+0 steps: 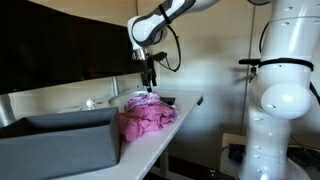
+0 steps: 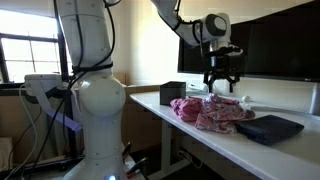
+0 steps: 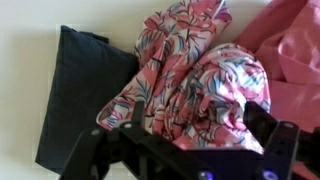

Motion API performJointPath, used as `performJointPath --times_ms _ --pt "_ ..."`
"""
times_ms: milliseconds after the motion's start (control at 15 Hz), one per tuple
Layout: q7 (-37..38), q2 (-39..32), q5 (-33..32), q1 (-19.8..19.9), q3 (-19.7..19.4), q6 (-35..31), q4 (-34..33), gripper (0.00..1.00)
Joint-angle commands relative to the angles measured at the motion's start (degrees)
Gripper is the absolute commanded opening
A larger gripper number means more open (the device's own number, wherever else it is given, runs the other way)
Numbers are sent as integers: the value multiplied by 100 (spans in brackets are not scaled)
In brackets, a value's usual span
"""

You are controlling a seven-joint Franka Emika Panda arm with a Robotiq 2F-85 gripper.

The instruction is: Pick up one cloth and put it in the box

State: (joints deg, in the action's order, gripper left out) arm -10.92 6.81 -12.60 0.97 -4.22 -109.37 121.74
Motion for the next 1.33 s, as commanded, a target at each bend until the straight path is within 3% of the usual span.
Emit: performJointPath --times_ms 0,67,867,1133,1267 --pt "471 -929 144 -106 260 23 -866 100" --pt "588 -1177 137 -142 323 80 -1136 100" --pt "1247 -1083 85 -15 161 -87 -248 100" --pt "1320 -1396 159 -58 180 127 -480 100" --pt "1318 -1477 126 -74 187 186 -527 74"
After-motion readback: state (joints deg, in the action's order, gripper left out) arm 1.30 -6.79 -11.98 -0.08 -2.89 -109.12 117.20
